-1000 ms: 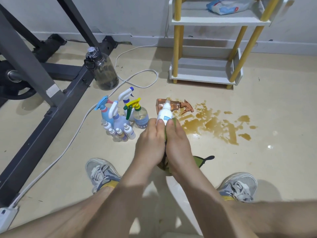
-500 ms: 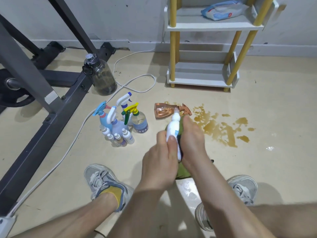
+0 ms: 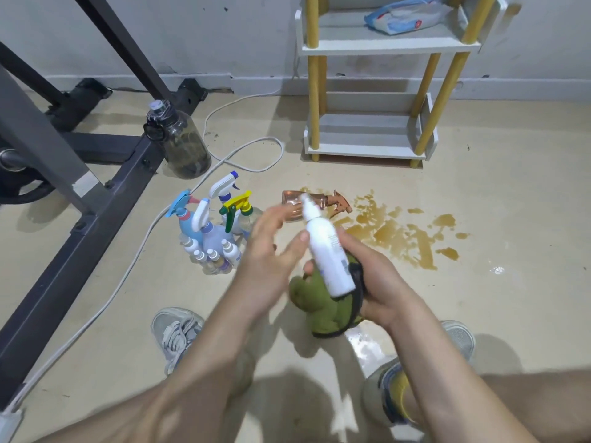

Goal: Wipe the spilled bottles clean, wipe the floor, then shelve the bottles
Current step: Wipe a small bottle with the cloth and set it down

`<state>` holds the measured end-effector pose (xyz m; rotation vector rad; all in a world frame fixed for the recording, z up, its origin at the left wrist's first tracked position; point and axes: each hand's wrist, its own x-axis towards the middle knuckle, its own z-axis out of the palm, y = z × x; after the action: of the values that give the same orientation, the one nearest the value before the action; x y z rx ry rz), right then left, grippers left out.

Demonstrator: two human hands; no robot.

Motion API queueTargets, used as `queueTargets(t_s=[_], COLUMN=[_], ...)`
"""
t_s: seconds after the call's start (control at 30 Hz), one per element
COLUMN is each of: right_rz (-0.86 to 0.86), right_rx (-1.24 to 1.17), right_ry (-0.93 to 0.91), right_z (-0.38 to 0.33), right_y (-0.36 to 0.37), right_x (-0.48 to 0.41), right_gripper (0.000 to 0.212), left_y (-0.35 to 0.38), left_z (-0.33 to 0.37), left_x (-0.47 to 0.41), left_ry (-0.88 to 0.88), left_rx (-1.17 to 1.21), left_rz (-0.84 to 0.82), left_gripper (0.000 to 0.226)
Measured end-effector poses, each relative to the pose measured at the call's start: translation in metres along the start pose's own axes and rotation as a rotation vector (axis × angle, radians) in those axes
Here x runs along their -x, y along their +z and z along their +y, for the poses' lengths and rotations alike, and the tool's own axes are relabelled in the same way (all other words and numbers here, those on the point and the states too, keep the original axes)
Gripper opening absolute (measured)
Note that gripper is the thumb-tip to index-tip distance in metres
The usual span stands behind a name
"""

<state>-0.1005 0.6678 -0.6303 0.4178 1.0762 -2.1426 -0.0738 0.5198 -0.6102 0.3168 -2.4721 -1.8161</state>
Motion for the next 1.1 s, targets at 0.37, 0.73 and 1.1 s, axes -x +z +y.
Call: queueTargets(t_s=[0.37, 0.73, 1.1], right_rz=[0.311, 0.363, 0.416], right_rx=[0.849, 1.232, 0.347], right_ry=[-0.512, -0.585, -0.592], right_z=[-0.005, 0.011, 0.046], right_y=[0.012, 0.019, 0.046], right_x=[-0.004, -0.014, -0.019], right_gripper=[0.041, 0.047, 0.041], left_y=[0.012, 0.009, 0.017], left_z=[0.001, 0.009, -0.011], left_x=[-0.008, 0.009, 0.014], left_ry=[-0.173, -0.276, -0.417], left_rx=[0.434, 0.347, 0.958], left_rz=[-0.023, 0.172, 0.482], left_gripper=[0.017, 0.018, 0.024])
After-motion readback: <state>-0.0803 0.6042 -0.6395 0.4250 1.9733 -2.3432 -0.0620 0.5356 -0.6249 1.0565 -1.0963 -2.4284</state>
